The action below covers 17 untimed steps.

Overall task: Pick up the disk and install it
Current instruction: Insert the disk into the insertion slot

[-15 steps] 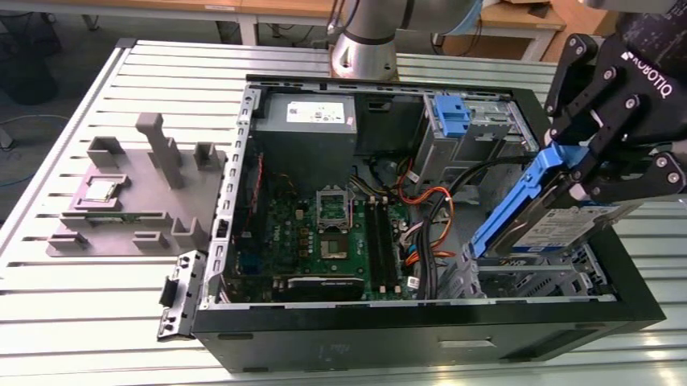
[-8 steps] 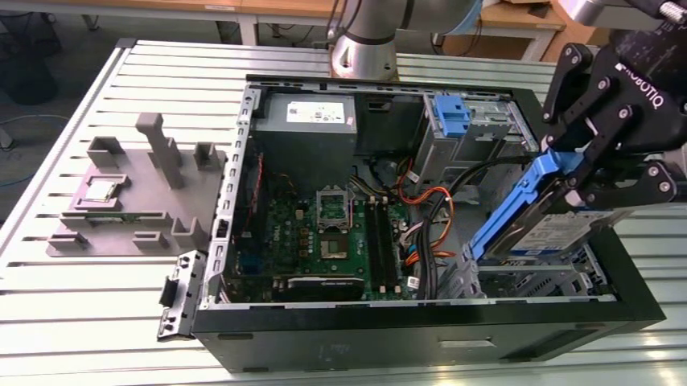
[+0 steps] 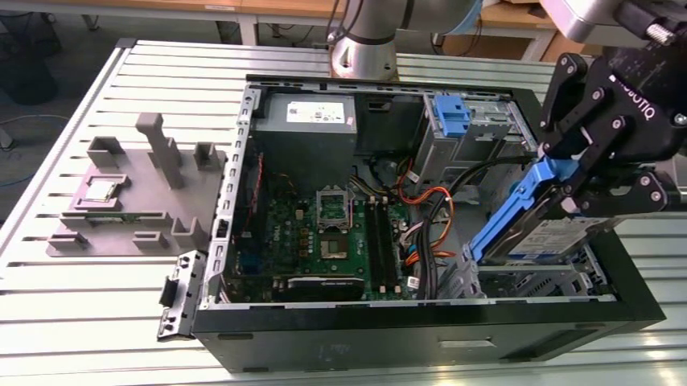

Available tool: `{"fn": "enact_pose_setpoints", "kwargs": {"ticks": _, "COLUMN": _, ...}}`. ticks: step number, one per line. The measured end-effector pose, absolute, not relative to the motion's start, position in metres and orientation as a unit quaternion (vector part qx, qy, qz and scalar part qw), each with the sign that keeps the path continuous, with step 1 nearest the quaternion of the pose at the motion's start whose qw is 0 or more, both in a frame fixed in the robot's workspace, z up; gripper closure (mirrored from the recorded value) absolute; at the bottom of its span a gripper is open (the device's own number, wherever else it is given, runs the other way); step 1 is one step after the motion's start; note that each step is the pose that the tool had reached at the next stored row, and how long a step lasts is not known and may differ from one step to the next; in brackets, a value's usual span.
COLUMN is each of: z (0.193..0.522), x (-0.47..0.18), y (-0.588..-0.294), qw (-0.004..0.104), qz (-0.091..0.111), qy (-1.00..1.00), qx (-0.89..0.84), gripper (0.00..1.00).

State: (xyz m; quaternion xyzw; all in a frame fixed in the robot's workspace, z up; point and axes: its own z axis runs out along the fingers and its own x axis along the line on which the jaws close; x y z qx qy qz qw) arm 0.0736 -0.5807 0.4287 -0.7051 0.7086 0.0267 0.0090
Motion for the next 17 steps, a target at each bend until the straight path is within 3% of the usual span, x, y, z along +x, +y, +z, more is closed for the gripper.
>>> {"fn": "enact_pose_setpoints", "kwargs": {"ticks": 17, "z": 0.4203, "x": 0.074, "y": -0.5816, "qw": 0.009, "qz": 0.027, "qy": 0.709, "qx": -0.705, "gripper": 0.63}}
